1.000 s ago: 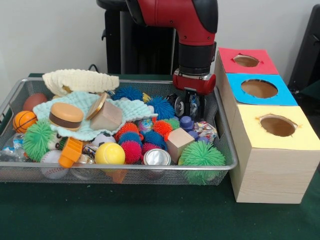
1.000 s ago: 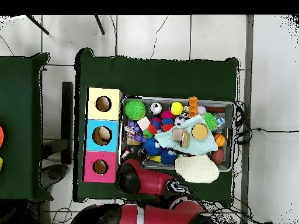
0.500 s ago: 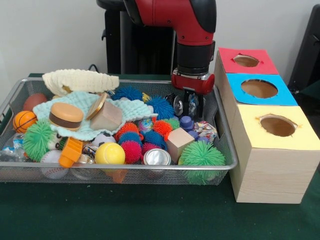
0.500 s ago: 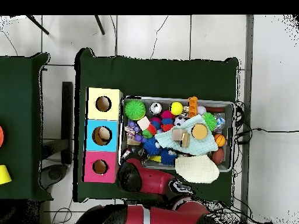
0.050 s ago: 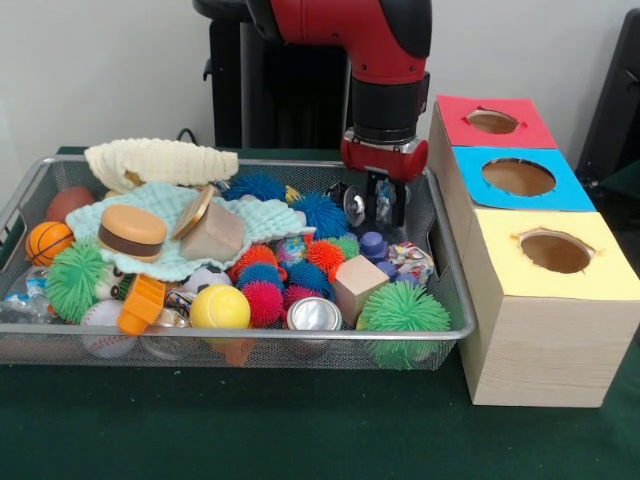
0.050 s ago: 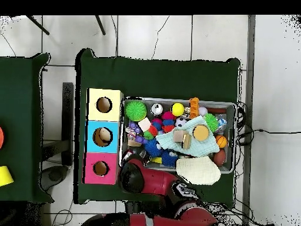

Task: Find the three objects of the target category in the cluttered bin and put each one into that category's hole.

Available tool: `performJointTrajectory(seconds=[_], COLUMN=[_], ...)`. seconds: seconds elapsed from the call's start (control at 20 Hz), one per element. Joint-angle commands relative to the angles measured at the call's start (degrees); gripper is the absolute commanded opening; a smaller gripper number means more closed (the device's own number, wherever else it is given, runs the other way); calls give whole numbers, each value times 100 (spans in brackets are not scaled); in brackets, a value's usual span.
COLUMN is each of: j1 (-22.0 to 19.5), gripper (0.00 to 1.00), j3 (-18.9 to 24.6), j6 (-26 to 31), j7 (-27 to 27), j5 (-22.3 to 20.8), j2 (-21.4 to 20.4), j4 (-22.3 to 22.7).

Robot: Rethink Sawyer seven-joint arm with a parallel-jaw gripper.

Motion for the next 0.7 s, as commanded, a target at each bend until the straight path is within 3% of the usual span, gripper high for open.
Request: performJointTrajectory(seconds=[0.05, 0.7], j1=[-45, -166], gripper=[0, 0], j3=[124, 211], j6=[1405, 1552], j7=[407, 491], j5=[-43, -67], j2=[-102, -366], j4=[586, 780])
